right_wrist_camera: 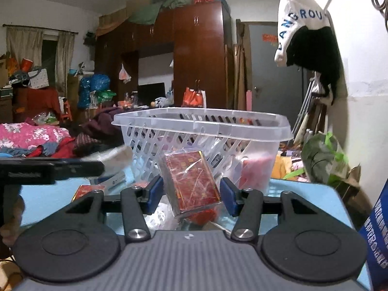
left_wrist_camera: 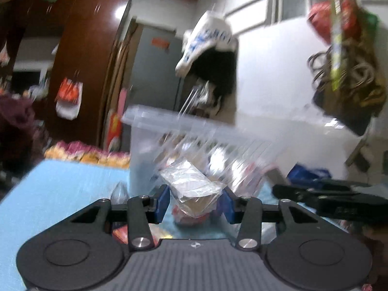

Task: Organize objects
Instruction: 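Lift both items over the white basket and open both grippers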

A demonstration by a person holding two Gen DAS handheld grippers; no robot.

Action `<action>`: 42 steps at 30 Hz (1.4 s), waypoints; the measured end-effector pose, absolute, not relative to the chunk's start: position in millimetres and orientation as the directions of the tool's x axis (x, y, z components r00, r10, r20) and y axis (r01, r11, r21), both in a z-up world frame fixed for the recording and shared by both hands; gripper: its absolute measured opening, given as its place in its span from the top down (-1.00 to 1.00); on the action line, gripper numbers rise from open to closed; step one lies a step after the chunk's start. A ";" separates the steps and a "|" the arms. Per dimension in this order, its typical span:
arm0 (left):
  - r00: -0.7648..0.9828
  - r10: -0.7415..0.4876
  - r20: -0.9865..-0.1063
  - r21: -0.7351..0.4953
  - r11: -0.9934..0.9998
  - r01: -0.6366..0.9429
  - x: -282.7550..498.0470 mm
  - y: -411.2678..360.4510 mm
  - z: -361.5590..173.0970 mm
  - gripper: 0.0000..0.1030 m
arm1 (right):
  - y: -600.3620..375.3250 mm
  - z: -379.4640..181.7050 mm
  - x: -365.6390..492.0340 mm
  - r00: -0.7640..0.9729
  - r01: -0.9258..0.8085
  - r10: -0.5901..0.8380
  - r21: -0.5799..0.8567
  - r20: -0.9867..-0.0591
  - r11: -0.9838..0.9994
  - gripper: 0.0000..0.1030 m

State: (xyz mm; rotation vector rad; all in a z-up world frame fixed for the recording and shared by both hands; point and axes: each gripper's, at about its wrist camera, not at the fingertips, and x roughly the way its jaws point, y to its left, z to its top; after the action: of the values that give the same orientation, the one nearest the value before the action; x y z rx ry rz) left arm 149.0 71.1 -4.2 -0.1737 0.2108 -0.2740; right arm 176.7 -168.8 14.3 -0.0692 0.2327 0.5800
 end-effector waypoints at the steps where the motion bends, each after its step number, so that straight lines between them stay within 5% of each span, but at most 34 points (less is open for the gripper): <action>1: 0.943 -0.286 -0.171 -0.199 0.947 0.251 146.9 71.5 -4.8 0.05 | -168.7 14.6 177.1 0.812 -0.549 0.534 0.001 -0.235 0.836 -0.07; 22: 0.941 -0.325 -0.097 -0.197 0.933 0.302 140.4 69.6 -6.0 0.07 | -174.7 13.8 172.0 0.841 -0.522 0.519 0.022 -0.154 0.853 -0.06; 29: 0.934 -0.354 0.043 -0.167 0.919 0.356 119.6 55.0 40.7 0.08 | -185.6 48.3 150.9 0.831 -0.554 0.556 0.056 -0.024 0.830 -0.06; 32: 0.944 -0.329 0.027 -0.118 0.937 0.330 146.5 45.4 85.8 0.08 | -166.0 91.3 176.3 0.865 -0.499 0.497 -0.006 -0.068 0.867 -0.06; 36: 0.944 -0.311 -0.111 -0.151 0.944 0.294 207.3 40.9 116.8 0.08 | -142.0 115.5 233.8 0.853 -0.495 0.486 0.003 -0.191 0.869 -0.07; 37: 0.935 -0.318 -0.156 -0.146 0.944 0.296 221.8 38.6 117.4 0.06 | -134.6 114.8 242.4 0.857 -0.484 0.470 -0.018 -0.213 0.875 -0.10; 40: 0.937 -0.254 -0.239 -0.092 0.967 0.239 245.2 30.0 105.4 -0.41 | -120.0 105.7 251.4 0.871 -0.450 0.415 -0.086 -0.264 0.889 -0.48; 42: 0.945 -0.236 -0.226 -0.074 0.972 0.225 234.6 32.4 98.0 -0.42 | -133.4 99.3 232.1 0.881 -0.444 0.421 -0.071 -0.216 0.893 -0.98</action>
State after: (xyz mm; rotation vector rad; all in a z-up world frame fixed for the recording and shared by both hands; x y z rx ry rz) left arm 234.6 32.4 98.0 -0.0476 0.2364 -0.2345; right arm 232.1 -133.4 99.3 -0.1195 0.1976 0.4521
